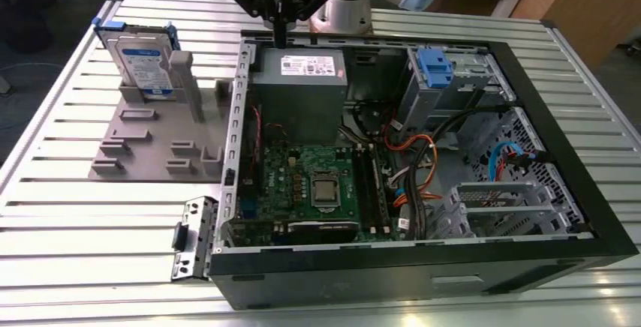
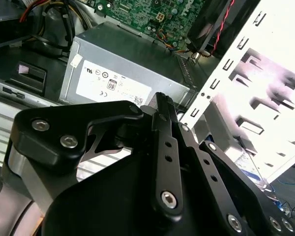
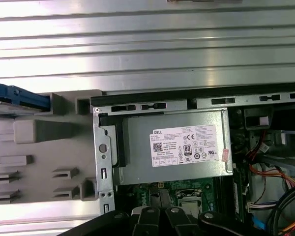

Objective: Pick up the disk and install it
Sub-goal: 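Reach for the disk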

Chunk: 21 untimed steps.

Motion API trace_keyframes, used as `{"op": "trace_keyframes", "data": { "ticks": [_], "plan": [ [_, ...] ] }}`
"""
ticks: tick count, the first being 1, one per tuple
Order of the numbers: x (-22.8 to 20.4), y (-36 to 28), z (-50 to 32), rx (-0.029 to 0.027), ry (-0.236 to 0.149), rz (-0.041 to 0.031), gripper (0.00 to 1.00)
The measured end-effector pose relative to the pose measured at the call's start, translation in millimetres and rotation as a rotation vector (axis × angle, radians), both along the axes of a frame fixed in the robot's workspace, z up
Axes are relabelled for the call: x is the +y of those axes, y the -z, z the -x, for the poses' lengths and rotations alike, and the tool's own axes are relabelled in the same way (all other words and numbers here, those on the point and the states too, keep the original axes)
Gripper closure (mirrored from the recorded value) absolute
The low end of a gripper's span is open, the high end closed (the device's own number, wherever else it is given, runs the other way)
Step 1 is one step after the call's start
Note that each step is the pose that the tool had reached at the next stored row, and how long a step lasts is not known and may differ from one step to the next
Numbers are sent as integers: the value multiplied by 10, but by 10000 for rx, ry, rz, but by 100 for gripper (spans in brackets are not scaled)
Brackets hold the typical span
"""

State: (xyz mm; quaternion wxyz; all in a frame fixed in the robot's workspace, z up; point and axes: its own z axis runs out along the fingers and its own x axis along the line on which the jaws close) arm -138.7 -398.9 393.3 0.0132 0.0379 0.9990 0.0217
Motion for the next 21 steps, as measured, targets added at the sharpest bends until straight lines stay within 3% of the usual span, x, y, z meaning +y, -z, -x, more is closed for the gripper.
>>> {"op": "trace_keyframes", "data": {
  "ticks": [21],
  "plan": [
    [0, 0, 123, 0, 0, 1, 90]
  ]
}}
